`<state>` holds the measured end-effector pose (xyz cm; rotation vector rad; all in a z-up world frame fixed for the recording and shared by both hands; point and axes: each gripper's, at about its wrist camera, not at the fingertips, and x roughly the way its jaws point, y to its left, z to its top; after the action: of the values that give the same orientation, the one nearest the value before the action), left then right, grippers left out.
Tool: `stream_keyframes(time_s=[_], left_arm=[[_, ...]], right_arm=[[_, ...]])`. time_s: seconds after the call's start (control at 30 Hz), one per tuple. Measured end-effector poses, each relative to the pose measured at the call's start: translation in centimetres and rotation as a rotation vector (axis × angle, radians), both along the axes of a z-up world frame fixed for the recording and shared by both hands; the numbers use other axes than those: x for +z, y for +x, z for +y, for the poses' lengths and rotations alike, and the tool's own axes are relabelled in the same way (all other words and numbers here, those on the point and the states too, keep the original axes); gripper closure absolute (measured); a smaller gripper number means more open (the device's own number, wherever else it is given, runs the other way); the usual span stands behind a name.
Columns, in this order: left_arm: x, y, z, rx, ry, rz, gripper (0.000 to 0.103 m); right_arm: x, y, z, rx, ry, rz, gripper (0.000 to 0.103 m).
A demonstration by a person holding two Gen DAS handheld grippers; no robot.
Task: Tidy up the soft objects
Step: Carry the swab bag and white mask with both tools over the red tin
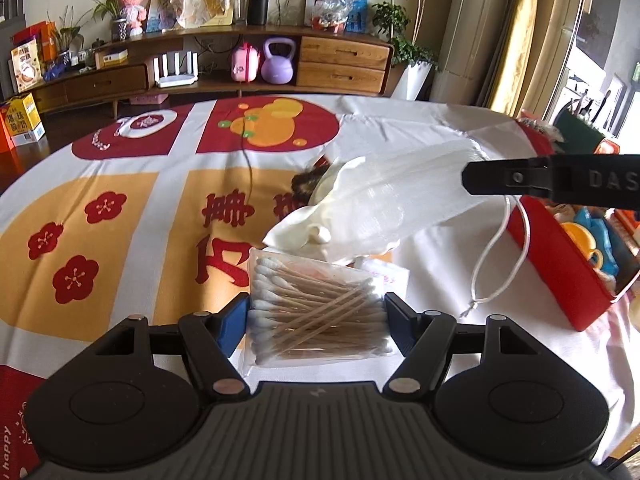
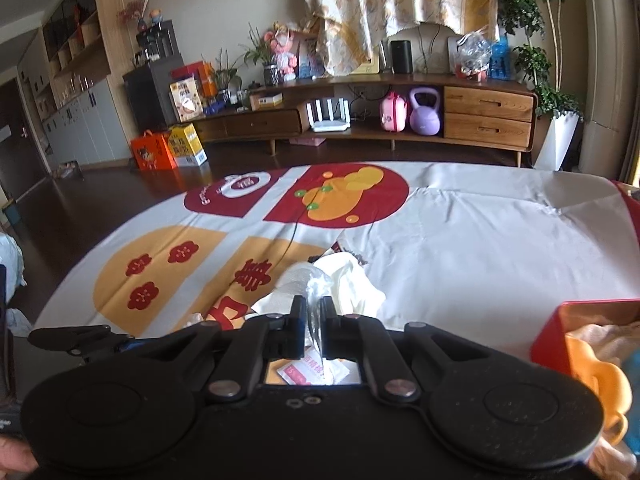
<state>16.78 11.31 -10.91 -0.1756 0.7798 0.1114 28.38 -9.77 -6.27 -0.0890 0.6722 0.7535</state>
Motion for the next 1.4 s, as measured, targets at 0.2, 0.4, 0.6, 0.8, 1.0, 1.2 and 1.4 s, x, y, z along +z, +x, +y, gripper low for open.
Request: stream_keyframes(time_s=[0.2,0.4,0.6,0.8,1.0,1.2,1.4], left_arm=[[2.4,-0.8,-1.5,-0.020,-0.005,-0.033,0.032],[4.5,-1.3,-3.8,-0.056,0.001,-0.062,0.032],[6.3,-1.3,-6.9,-0.105,0.000,-0.087,0.032],[8.0,-0.7,-10.4,-0.172,0.019,-0.111,0.032],[9.2,0.4,-14.2,-0.230,0.010,-0.129,0.032],[9.7,1.7,-18.1,-0.286,0.021,-0.147,0.032],[9.2,3.7,-21.2,-0.318,0.018,-0.129,0.032]], right_arm=[[2.0,-1.6,-2.7,-0.030,0.030,-0.022,0.097],[3.5,-2.5,-6.0,-0.067,0.062,-0.045,0.097],[4.6,-2.8,-10.1,-0.121,0.093,-0.064,0.097],[5.3,-2.6,-14.5,-0.188,0.127,-0.084,0.097],[5.5,-1.7,-18.3,-0.262,0.143,-0.091,0.097],[5.0,-0.5,-22.1,-0.342,0.161,-0.078,0.097],[3.6,0.8,-25.1,-0.403,0.171,-0.054,0.097]])
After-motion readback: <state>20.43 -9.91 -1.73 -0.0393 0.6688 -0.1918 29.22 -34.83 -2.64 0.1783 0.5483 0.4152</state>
